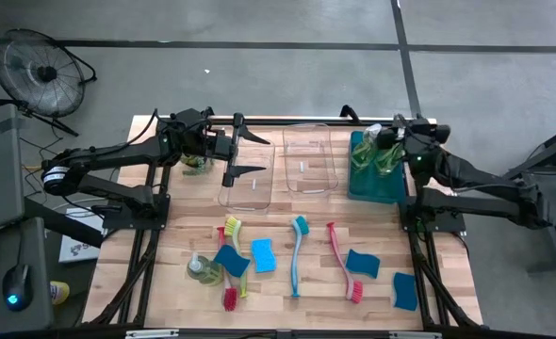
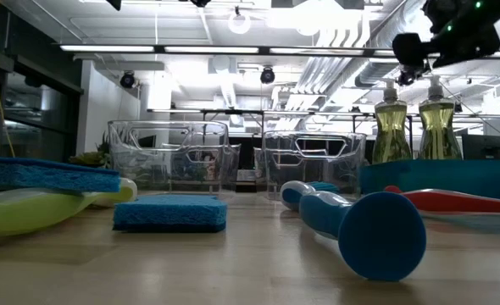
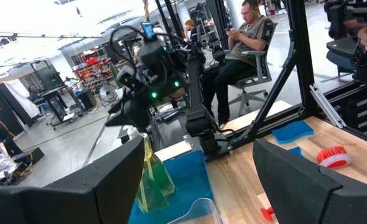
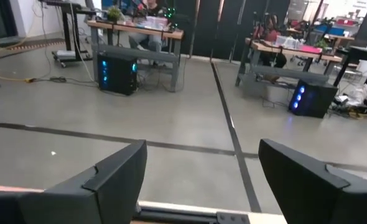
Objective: Pick & Place Kitchen Sink Supplies
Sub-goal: Put the green dishwashing liquid dispenser into the blue bin
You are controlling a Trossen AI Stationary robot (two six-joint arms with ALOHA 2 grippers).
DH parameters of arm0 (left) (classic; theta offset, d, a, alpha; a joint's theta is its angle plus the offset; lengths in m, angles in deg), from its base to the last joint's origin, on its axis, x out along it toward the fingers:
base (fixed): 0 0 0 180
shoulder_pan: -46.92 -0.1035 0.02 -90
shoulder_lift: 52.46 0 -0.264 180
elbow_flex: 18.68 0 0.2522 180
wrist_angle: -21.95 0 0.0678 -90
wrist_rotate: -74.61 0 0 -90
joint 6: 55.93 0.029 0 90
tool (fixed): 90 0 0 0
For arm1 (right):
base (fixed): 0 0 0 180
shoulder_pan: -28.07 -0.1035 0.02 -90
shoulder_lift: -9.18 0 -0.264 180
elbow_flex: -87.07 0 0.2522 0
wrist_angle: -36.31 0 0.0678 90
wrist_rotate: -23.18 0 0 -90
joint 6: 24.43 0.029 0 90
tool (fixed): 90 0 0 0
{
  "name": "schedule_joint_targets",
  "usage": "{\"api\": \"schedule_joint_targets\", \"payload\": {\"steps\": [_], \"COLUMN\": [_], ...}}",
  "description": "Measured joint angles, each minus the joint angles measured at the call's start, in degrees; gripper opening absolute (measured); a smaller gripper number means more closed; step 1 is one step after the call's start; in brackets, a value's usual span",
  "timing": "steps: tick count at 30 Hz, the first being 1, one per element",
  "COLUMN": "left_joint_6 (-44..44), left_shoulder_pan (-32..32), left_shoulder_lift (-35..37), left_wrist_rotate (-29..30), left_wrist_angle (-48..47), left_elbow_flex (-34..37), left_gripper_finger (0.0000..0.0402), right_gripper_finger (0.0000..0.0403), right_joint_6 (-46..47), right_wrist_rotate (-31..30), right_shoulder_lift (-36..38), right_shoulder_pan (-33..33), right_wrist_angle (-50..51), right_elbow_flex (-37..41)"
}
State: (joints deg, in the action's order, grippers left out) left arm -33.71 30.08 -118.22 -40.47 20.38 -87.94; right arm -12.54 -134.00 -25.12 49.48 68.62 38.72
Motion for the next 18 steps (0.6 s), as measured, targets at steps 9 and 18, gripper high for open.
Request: {"api": "schedule_joint_targets", "payload": {"steps": [9,18], "left_joint_6": [0.0,0.0], "left_shoulder_pan": [0.0,0.0], "left_shoulder_lift": [0.0,0.0], "left_wrist_rotate": [0.0,0.0], "left_wrist_angle": [-0.2,-0.4], "left_elbow_flex": [0.0,0.0], "left_gripper_finger": [0.0294,0.0294], "right_gripper_finger": [0.0304,0.0304], "right_joint_6": [-3.0,-4.8], "right_wrist_rotate": [7.2,20.6], "right_shoulder_lift": [0.0,0.0], "right_shoulder_pan": [0.0,-0.3], "right_wrist_angle": [0.0,0.0], "right_elbow_flex": [-5.5,-9.6]}}
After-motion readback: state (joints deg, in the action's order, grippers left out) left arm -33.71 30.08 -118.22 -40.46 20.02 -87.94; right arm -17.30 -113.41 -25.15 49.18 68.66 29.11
